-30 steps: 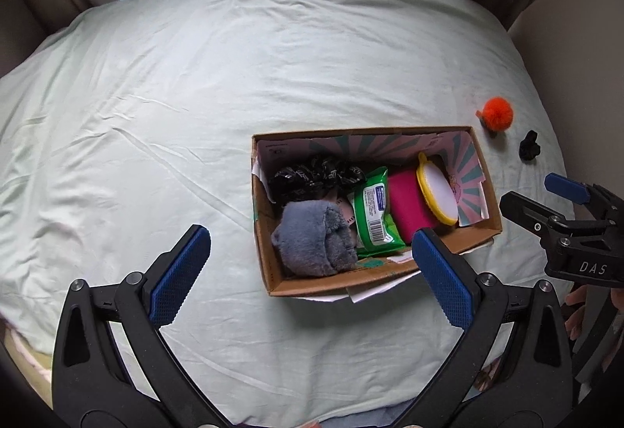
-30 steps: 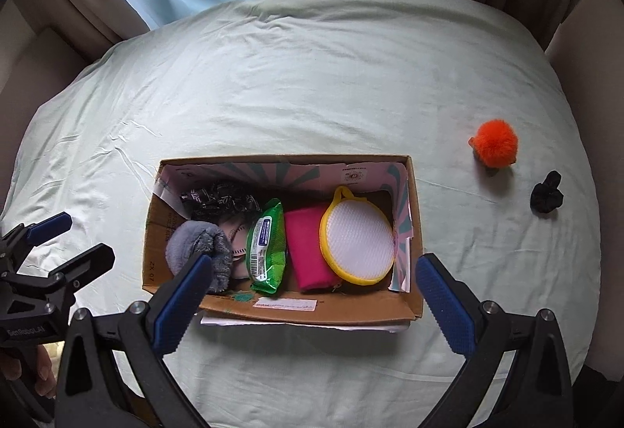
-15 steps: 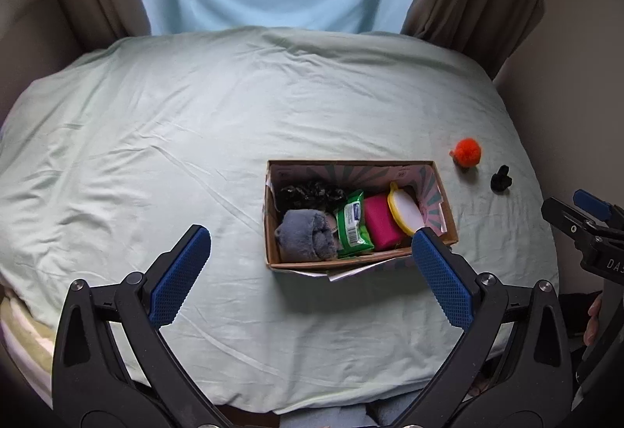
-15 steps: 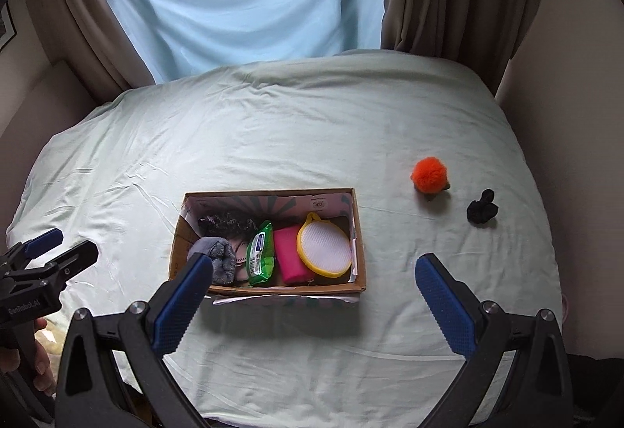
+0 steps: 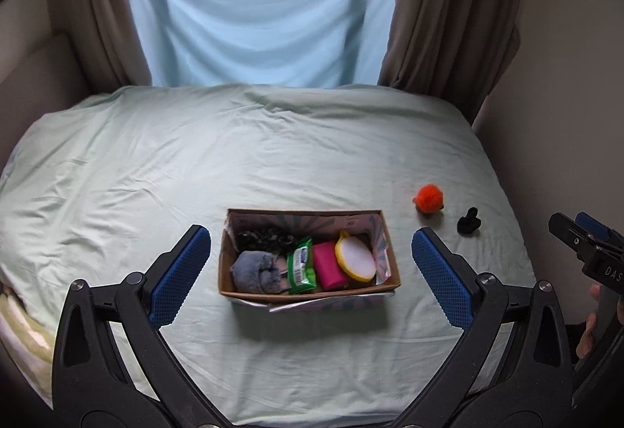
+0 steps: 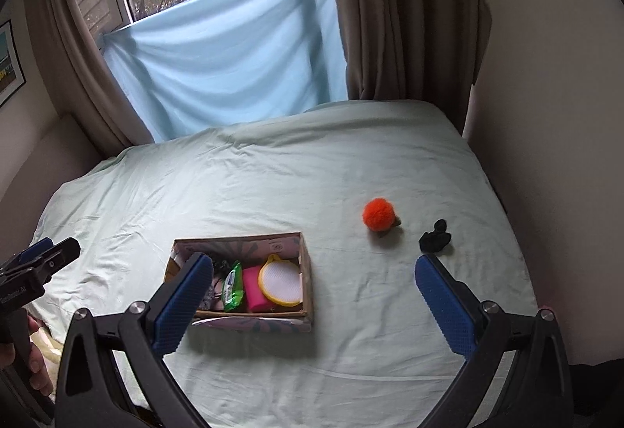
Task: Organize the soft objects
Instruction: 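Move both grippers toward the orange pompom and black sock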
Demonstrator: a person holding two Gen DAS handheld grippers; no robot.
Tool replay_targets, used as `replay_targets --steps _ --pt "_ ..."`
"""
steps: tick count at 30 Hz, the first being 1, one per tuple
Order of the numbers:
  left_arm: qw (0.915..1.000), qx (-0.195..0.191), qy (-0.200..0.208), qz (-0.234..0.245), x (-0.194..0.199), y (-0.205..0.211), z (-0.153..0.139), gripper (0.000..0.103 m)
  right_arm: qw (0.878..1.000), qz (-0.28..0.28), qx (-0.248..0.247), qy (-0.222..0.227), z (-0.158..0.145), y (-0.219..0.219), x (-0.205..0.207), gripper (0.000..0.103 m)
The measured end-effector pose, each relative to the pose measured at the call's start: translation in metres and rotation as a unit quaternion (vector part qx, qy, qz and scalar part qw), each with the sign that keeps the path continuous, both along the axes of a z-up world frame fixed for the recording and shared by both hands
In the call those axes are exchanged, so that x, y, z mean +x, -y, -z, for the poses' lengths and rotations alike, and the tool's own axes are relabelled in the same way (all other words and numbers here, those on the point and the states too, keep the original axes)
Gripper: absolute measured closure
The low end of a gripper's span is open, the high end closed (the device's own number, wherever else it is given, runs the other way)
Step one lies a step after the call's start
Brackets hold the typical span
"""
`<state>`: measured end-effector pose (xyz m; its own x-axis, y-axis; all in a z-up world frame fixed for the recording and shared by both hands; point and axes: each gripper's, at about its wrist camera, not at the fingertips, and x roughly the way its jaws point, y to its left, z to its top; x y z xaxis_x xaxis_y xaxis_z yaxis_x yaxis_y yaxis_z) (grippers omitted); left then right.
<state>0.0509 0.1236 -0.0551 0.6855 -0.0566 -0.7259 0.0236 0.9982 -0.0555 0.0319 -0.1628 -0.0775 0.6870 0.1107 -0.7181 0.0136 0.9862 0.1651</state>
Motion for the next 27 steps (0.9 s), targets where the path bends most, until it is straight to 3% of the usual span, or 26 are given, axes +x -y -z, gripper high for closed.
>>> replay_targets --steps 8,15,27 --pt "0.9996 -0.009 0.002 0.025 0.038 0.109 0.013 0.0 1.0 0.009 0.007 0.004 0.021 0.094 0.023 0.0" --pt "0.999 -0.025 -0.015 0.035 0.086 0.191 0.05 0.0 1.0 -0.017 -0.01 -0.018 0.064 0.155 0.057 0.0" --pt "0.9954 -0.015 -0.068 0.066 0.192 0.27 0.175 0.0 0.999 -0.016 -0.027 -0.038 0.166 0.208 0.121 0.0"
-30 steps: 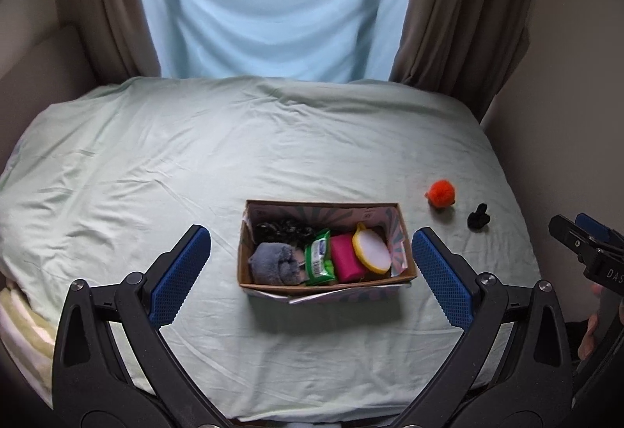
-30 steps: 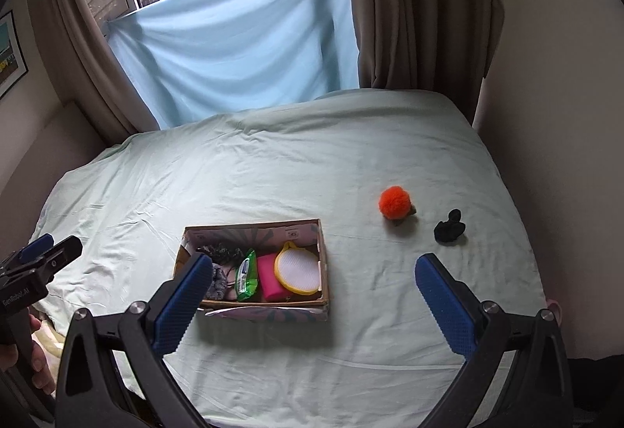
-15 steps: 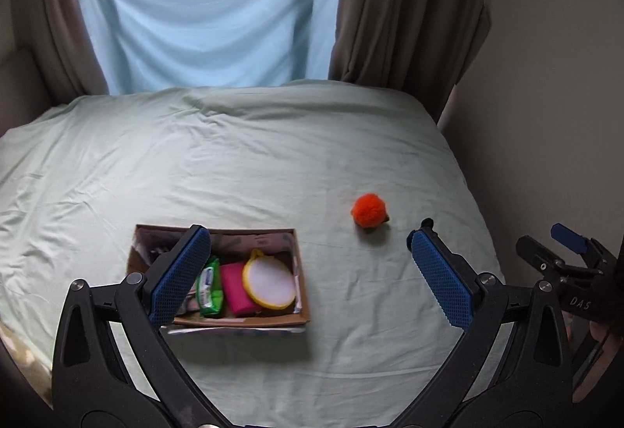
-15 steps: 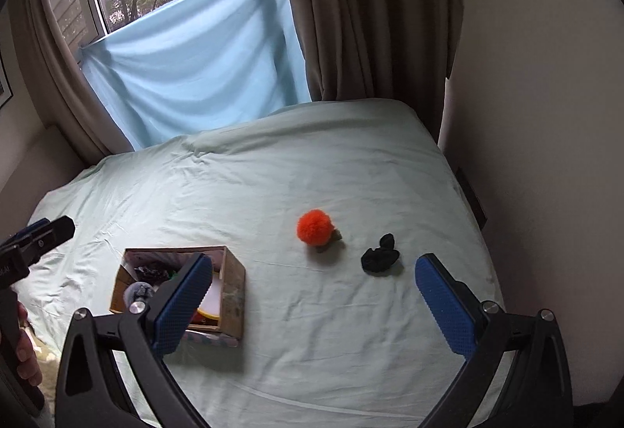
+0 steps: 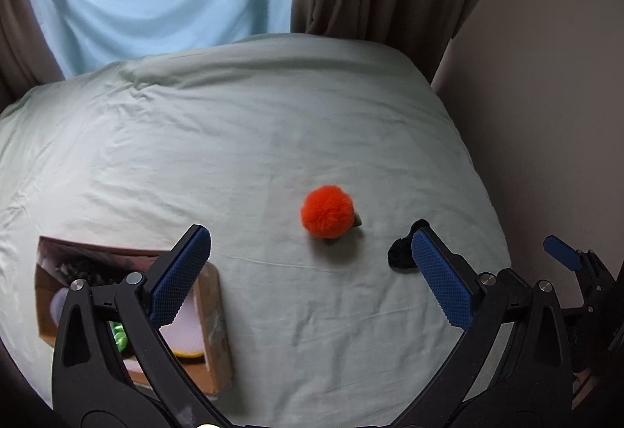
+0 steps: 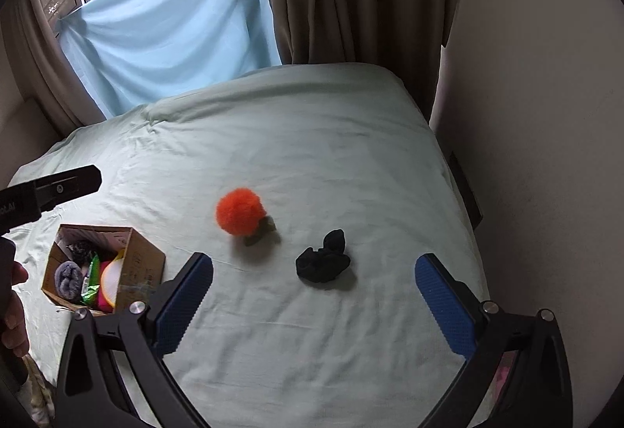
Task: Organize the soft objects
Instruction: 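Move both grippers toward the orange pompom and black sock, then grasp the orange pompom with the left gripper while the right grasps the black sock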
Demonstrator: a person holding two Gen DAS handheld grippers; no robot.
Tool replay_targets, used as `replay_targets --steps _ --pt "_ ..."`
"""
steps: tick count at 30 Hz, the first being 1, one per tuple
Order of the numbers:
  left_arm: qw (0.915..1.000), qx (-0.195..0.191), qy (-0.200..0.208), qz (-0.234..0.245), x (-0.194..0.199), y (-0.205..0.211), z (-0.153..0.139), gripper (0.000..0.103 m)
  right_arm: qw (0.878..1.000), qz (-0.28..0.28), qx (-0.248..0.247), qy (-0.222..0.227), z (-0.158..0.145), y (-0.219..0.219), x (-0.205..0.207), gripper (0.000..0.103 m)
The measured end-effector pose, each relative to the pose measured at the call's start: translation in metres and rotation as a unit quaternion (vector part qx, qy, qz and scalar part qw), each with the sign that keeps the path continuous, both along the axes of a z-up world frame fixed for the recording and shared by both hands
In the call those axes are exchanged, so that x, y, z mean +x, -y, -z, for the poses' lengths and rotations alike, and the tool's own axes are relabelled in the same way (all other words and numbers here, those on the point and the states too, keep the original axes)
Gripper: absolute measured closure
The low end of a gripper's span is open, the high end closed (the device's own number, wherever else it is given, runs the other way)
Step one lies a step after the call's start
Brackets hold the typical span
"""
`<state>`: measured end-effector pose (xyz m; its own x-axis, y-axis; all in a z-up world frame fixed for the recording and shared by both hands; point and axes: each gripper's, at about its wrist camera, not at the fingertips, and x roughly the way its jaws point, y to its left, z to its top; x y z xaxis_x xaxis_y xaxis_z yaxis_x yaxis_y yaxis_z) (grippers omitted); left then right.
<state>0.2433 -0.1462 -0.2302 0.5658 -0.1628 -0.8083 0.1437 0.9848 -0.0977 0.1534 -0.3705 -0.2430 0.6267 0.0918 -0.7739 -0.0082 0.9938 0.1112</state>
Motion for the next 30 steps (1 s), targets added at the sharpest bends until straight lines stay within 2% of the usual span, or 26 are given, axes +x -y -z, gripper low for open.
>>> replay_targets --steps 7,11,14,16,20,25,27,30 --pt "0.9996 -0.006 -0.023 0.016 0.054 0.028 0.09 0.0 1.0 -0.002 -0.008 0.003 0.074 0.0 0.035 0.0" --pt "0.9992 -0.006 -0.033 0.024 0.078 0.039 0.132 0.001 1.0 -0.012 -0.017 -0.003 0.114 -0.006 0.056 0.0" --pt "0.9987 -0.004 -0.046 0.023 0.092 0.044 0.159 0.003 0.999 -0.023 -0.03 -0.013 0.137 -0.012 0.069 0.0" --pt "0.9981 -0.003 -0.057 0.021 0.1 0.044 0.173 0.009 0.999 -0.026 -0.037 -0.024 0.153 -0.015 0.078 0.001" --pt "0.9978 0.0 -0.064 0.016 0.112 0.045 0.19 0.014 0.998 -0.035 -0.044 -0.035 0.173 -0.02 0.088 0.009" --pt "0.9962 0.0 -0.081 0.032 0.12 0.048 0.207 0.047 0.996 -0.031 -0.052 -0.06 0.194 -0.022 0.095 0.026" --pt "0.9958 0.002 -0.083 0.039 0.121 0.051 0.208 0.054 0.996 -0.029 -0.057 -0.057 0.196 -0.022 0.093 0.027" --pt "0.9954 0.014 -0.08 0.05 0.118 0.055 0.209 0.06 0.996 -0.026 -0.065 -0.052 0.194 -0.023 0.09 0.037"
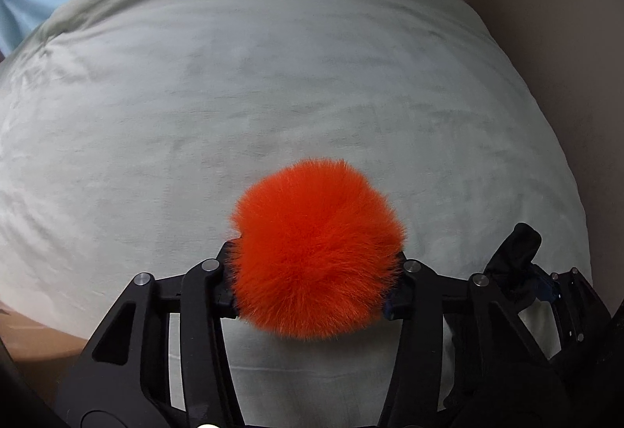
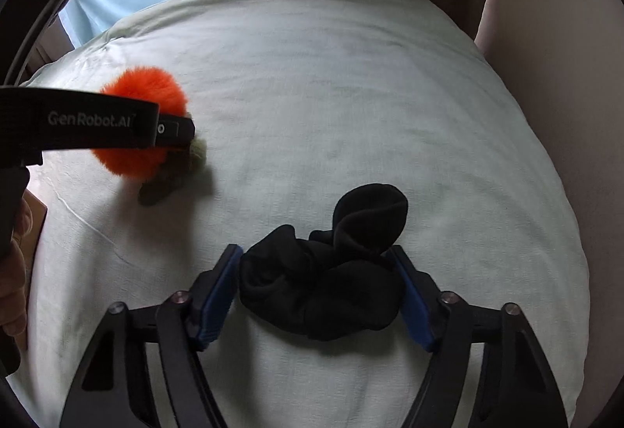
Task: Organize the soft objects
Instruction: 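Grasp the orange pompom with the left gripper while the right grasps the black sock, then lift the pompom and sock and carry both over the box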
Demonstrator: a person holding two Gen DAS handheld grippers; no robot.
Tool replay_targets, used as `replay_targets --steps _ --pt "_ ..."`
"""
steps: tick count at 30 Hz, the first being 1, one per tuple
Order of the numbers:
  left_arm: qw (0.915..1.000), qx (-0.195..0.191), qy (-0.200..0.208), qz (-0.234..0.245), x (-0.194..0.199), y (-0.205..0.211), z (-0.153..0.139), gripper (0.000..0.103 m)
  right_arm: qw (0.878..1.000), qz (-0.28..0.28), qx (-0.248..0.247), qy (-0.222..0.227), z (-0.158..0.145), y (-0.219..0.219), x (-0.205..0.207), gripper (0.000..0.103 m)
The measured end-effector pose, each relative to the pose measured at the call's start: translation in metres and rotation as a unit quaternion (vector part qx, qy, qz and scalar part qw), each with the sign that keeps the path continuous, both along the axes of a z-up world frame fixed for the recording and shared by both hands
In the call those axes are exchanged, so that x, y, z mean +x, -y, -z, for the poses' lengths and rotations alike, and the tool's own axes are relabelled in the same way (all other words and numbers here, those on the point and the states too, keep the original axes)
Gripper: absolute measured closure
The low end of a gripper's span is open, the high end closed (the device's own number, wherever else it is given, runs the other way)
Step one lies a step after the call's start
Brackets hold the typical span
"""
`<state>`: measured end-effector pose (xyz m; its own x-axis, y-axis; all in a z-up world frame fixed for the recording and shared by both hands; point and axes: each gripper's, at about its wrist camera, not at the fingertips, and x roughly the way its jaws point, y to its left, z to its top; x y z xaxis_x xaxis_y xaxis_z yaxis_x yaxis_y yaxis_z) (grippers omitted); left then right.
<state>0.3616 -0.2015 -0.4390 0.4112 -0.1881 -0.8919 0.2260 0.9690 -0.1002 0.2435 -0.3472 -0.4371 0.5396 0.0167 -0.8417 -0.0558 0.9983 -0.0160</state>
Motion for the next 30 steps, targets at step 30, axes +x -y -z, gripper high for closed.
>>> replay_targets --steps 30 --pt "0.9928 -0.046 0.099 -0.05 -0.101 -0.061 -0.231 0.066 0.996 0.007 0.034 0.088 -0.2 -0.005 -0.064 0.07"
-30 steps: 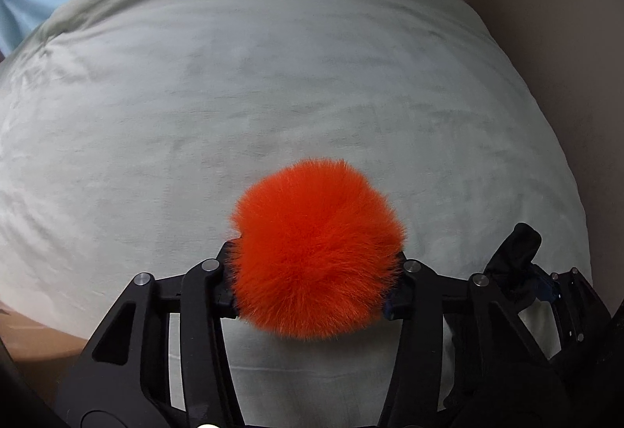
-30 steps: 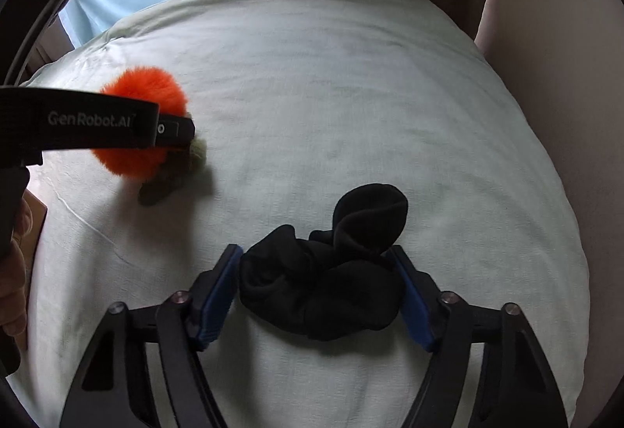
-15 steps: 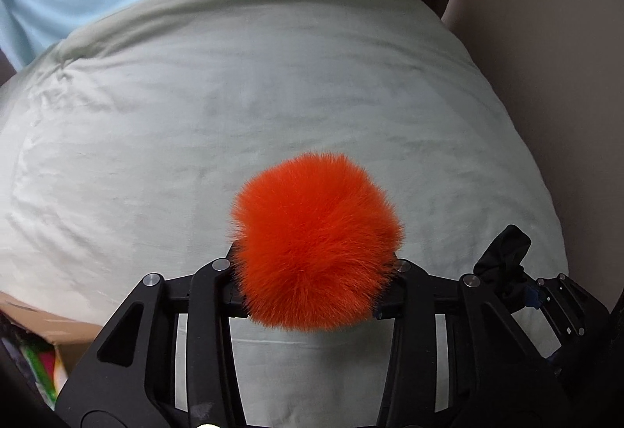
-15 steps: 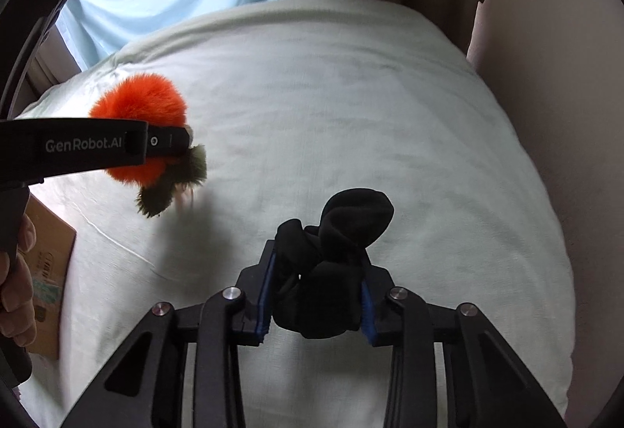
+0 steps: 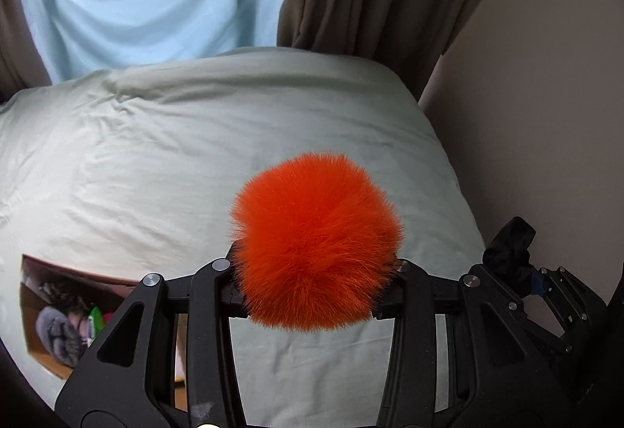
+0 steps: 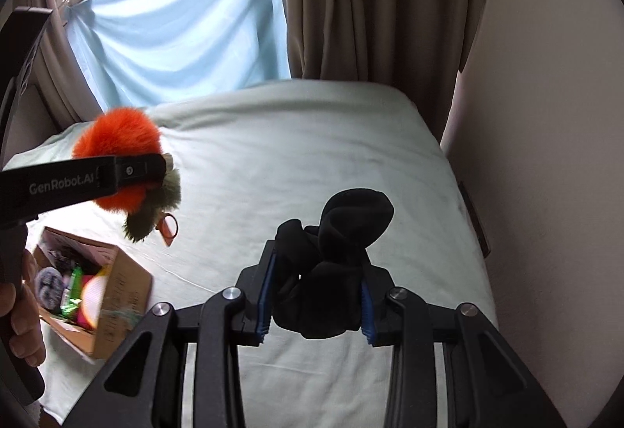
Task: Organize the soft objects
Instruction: 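Lift the pompom and sock and carry both over the box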
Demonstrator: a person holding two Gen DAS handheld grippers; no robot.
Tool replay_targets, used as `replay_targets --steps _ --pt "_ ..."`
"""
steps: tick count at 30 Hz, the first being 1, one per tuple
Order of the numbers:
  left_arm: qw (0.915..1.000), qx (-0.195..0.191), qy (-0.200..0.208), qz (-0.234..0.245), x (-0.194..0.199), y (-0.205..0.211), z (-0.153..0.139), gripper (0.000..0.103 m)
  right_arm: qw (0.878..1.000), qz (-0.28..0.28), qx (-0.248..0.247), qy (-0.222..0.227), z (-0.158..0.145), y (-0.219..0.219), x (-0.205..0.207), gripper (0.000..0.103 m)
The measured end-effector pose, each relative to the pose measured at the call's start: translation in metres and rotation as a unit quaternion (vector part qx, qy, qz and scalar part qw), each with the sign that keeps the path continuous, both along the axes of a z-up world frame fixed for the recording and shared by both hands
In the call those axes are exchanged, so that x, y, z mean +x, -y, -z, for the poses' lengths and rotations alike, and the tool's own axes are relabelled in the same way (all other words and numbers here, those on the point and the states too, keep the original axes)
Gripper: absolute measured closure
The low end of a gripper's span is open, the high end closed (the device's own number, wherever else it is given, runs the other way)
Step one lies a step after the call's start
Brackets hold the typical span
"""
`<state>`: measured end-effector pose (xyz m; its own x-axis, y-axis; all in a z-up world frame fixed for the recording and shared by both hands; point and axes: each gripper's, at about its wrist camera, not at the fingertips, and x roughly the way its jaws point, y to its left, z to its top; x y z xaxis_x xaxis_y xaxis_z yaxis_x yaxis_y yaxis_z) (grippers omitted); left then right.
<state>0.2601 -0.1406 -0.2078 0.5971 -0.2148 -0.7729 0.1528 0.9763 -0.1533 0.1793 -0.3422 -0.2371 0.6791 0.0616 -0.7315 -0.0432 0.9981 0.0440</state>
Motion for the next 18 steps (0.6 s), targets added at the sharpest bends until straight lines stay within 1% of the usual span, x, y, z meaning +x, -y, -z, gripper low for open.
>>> replay_targets --steps 6,10,14,18 --pt "0.9994 -0.007 0.022 -0.024 -0.037 -0.047 -0.053 0.066 1.0 -0.018 0.012 0.014 -0.057 -0.032 -0.022 0.07" --pt "0.9985 -0.012 0.025 -0.047 -0.059 -0.089 -0.075 0.066 0.999 -0.035 0.021 0.023 -0.088 -0.064 -0.033 0.07" --pt "0.9974 -0.012 0.022 -0.068 -0.081 -0.138 -0.088 0.066 0.998 -0.055 0.024 0.029 -0.113 -0.106 -0.043 0.07" --pt "0.9967 0.0 0.015 -0.079 -0.094 -0.186 -0.087 0.066 0.997 -0.073 0.03 0.024 -0.129 -0.156 -0.052 0.07"
